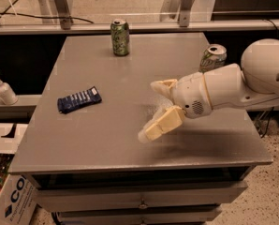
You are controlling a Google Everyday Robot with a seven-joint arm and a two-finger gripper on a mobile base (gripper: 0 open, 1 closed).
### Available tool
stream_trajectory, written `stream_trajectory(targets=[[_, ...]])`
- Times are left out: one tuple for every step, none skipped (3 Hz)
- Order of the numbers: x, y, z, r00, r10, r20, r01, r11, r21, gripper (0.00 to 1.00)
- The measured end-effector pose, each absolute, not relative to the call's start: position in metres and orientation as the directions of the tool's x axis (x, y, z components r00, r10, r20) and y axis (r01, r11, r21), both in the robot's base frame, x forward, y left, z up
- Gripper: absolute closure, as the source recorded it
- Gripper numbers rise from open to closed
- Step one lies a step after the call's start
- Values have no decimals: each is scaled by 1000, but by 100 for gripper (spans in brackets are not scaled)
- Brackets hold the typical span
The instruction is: Move rxbar blueberry near 7up can
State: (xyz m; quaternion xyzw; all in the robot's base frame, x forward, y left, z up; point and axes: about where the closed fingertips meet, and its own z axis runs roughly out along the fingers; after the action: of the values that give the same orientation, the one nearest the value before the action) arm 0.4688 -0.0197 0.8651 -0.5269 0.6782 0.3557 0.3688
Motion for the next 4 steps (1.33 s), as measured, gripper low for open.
stream_trajectory(targets=[[480,13,857,-149,-378,-914,-977,198,77,0],[493,37,857,-136,-336,-932,-968,245,53,0],[506,57,862,-138,-328,-935,-952,305,33,0],[518,72,861,-153,-332,-931,-936,352,28,0]])
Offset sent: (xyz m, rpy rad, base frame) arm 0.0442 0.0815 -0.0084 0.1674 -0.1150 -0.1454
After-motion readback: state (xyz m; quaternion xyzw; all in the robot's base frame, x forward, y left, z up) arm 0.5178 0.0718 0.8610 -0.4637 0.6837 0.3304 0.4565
